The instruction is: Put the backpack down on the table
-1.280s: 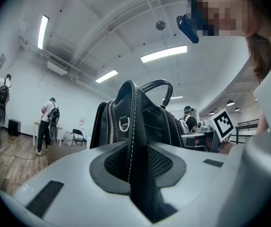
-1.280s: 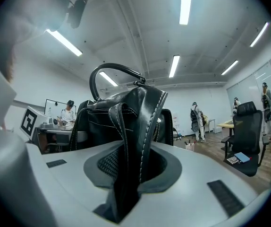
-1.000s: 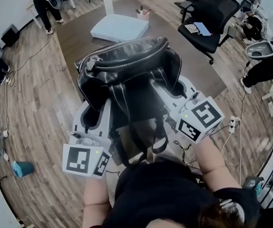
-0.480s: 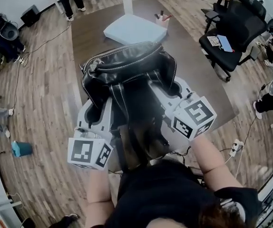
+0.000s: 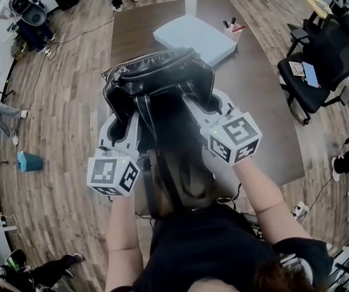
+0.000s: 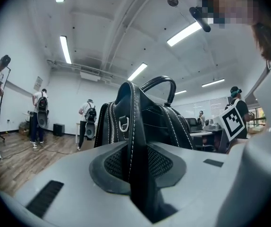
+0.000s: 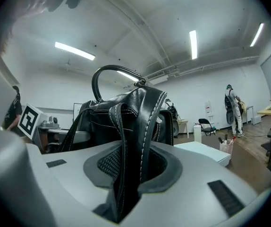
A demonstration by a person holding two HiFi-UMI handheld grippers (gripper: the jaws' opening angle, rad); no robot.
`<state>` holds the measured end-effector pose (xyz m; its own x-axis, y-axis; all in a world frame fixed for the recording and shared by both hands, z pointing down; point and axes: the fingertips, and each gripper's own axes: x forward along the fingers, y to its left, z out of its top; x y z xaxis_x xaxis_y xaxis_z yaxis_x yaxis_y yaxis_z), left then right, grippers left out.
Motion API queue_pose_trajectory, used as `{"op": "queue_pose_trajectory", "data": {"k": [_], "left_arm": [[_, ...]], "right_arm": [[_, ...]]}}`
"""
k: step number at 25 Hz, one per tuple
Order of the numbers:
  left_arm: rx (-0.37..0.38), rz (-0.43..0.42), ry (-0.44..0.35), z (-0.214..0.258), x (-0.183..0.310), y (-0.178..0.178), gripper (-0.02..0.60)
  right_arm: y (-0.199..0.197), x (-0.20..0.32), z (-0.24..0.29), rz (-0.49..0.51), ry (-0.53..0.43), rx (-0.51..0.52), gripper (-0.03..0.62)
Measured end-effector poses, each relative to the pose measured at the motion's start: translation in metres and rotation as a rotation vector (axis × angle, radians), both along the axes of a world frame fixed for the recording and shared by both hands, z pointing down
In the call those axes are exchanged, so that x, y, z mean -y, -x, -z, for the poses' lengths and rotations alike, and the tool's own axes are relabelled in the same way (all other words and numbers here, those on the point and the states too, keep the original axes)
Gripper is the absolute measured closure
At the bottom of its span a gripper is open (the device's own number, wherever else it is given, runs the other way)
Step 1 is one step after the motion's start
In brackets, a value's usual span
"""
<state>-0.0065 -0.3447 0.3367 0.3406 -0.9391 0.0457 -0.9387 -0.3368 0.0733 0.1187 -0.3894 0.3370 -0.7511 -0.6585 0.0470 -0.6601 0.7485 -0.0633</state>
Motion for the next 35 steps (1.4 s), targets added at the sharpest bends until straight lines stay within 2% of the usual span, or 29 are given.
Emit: {"op": "queue_pose_trajectory", "data": {"k": [6,13,16,21,25,35], "left_arm": [[0.006,0.066,0.005,-0.025,0.023,0.023,0.485],[0.059,0.099,-0.010,-0.041,0.041,0.036,0.486],[0.055,0.110,-0.016,-0.048,0.045,0.044,0.486],[0.021,0.090,-0.010,-0.056,0.047,0.048,0.482],[-0.011,0.098,0.005,-0.062,0.045,0.053,0.453],[-0.006,0.056,0.046,-0.064,0.040,0.054,0.414]], "right_arm": [[0.025,0.028,-0.022,0.058,0.003,-0.024,0.490],[0.039,0.047,-0.040,0.071,0.024,-0.026,0.490],[0.047,0.047,-0.043,0.085,0.009,-0.039,0.490],[0.050,0.051,-0.051,0.102,0.025,-0.041,0.488],[0.050,0.049,-0.056,0.107,0.031,-0.041,0.473],[0.044,0.047,-0.058,0.093,0.030,-0.089,0.407]]}}
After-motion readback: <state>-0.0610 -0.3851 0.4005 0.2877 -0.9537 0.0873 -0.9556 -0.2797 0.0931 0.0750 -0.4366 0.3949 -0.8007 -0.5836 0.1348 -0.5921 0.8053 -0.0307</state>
